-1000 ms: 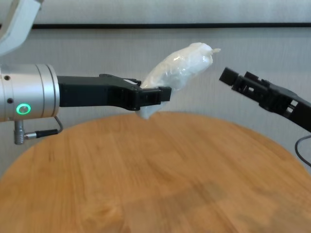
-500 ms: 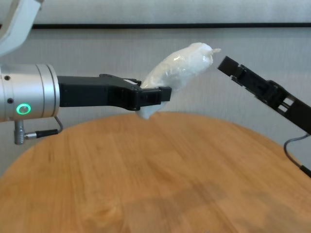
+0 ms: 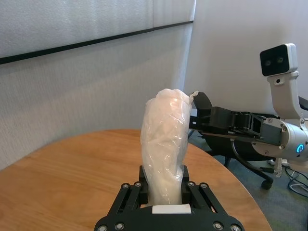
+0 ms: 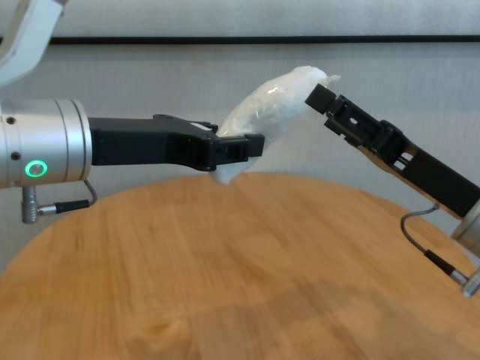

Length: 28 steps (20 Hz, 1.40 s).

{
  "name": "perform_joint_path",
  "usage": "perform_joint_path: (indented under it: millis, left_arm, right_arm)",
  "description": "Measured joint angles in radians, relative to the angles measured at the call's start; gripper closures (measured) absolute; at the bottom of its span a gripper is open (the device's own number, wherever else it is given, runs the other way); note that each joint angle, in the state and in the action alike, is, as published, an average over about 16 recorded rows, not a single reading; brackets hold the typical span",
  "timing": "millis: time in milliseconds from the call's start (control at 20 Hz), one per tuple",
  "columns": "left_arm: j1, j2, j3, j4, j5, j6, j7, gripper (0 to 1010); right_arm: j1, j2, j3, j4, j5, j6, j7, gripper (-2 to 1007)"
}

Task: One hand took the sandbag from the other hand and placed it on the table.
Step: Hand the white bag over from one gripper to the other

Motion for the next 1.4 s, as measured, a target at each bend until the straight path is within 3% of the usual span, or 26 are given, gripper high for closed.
perform_joint_path:
  millis: [350, 850, 1400]
  left_arm:
    - [0.0, 0.0, 0.0, 0.0, 0.0, 0.0, 0.0, 631]
    - [0.0, 0.0, 0.0, 0.0, 0.0, 0.0, 0.0, 631]
    - [0.0, 0.0, 0.0, 0.0, 0.0, 0.0, 0.0, 631]
  right_arm:
    - [0.036, -0.029, -0.024, 0.046, 0.028, 0.034, 0.007, 4]
    - [0.05, -0.053, -0.041, 0.057, 0.062, 0.076, -0.016, 4]
    - [0.07, -0.074, -0.05, 0.079, 0.082, 0.088, -0.037, 4]
